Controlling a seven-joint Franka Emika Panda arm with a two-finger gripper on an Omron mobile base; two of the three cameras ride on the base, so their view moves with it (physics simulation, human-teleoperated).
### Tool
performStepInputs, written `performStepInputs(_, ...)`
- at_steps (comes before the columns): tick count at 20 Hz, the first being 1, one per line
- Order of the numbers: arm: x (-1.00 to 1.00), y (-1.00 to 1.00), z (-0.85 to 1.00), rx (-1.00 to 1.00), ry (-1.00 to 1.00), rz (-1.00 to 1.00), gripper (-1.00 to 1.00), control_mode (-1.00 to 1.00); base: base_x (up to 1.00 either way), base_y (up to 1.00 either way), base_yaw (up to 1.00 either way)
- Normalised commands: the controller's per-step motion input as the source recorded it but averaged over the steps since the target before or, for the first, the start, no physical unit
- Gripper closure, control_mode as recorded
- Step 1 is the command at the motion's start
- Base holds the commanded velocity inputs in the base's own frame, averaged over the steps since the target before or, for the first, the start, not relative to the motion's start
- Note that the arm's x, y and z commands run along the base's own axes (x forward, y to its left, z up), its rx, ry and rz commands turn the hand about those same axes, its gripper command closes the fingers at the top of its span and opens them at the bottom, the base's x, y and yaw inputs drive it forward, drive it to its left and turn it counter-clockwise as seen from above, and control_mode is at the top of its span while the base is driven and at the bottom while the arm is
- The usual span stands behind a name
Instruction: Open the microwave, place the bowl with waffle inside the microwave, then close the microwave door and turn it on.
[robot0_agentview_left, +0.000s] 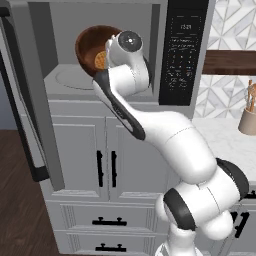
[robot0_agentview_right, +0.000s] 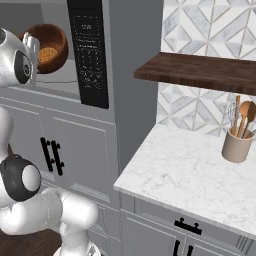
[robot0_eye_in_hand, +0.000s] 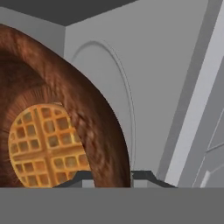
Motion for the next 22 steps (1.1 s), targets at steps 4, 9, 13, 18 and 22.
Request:
performStepInputs(4, 0.54, 0.17, -0.09, -0.03, 0.0, -0.04, 1.0, -1.0, 0.0, 0.0, 0.0)
performStepInputs(9, 0.53, 0.07, -0.22, -0.03, 0.03, -0.04, 1.0, -1.0, 0.0, 0.0, 0.0)
performStepInputs(13, 0.46, 0.01, -0.44, -0.06, 0.02, -0.02, 1.0, -1.0, 0.0, 0.0, 0.0)
performStepInputs(18, 0.33, 0.0, -0.43, -0.01, 0.0, -0.02, 1.0, -1.0, 0.0, 0.0, 0.0)
performStepInputs(22, 0.32, 0.0, -0.28, 0.0, 0.0, -0.02, 1.0, -1.0, 0.0, 0.0, 0.0)
